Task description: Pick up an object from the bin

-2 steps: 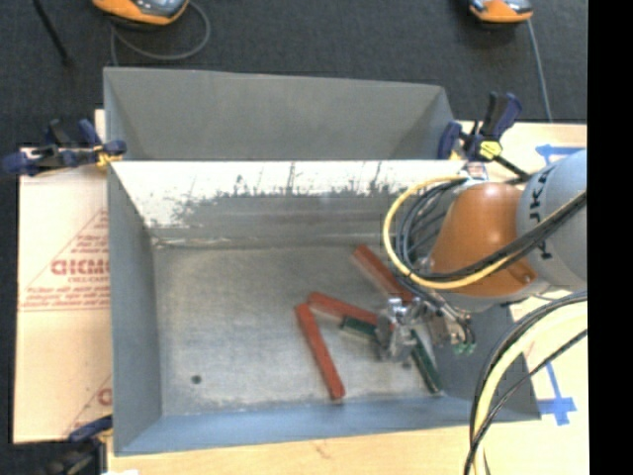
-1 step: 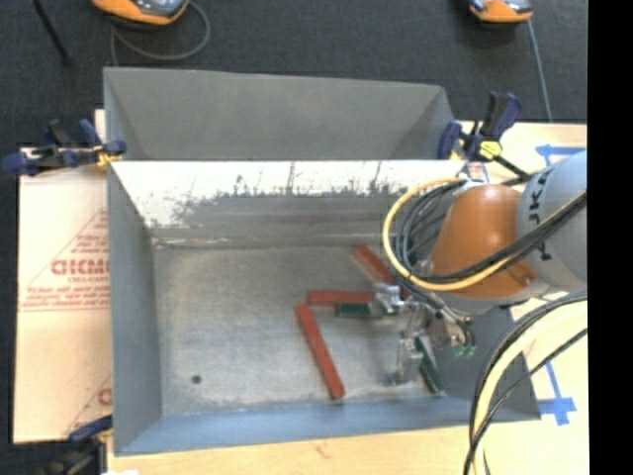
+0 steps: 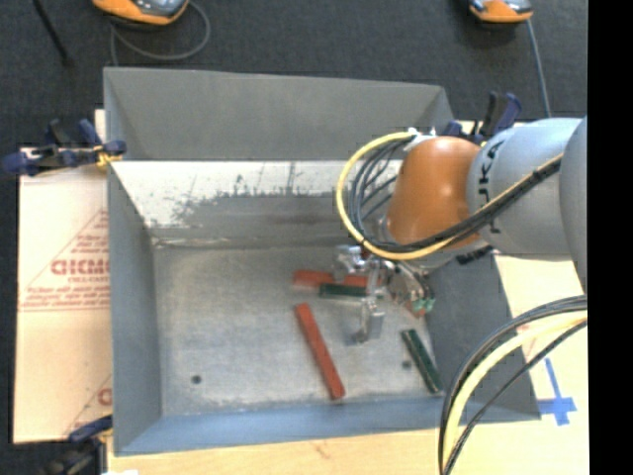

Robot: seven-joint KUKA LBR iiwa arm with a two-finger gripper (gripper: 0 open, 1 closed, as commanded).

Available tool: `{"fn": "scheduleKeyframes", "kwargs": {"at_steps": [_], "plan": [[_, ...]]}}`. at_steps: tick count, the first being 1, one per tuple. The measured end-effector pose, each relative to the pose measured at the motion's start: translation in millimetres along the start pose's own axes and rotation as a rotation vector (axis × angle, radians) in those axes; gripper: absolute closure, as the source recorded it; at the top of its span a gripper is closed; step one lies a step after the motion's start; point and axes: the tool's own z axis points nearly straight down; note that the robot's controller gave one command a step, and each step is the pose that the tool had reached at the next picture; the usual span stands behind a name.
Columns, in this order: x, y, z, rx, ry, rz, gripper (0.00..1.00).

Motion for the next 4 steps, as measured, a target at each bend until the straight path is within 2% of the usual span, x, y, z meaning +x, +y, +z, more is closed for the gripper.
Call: {"fn": "scheduleKeyframes", "kwargs": {"at_steps": [1, 2, 3, 4], "plan": [[-27.7, -46, -61, 0.006, -0.003, -0.002, 0.0], [-23.7, -28, 15, -0.001, 0.009, 0.027, 0.0], [-26.0, -30, 10, 0.001, 0.002, 0.027, 1.0], [1.7, 5, -120, 0.003, -0.001, -0.024, 1.0]]}}
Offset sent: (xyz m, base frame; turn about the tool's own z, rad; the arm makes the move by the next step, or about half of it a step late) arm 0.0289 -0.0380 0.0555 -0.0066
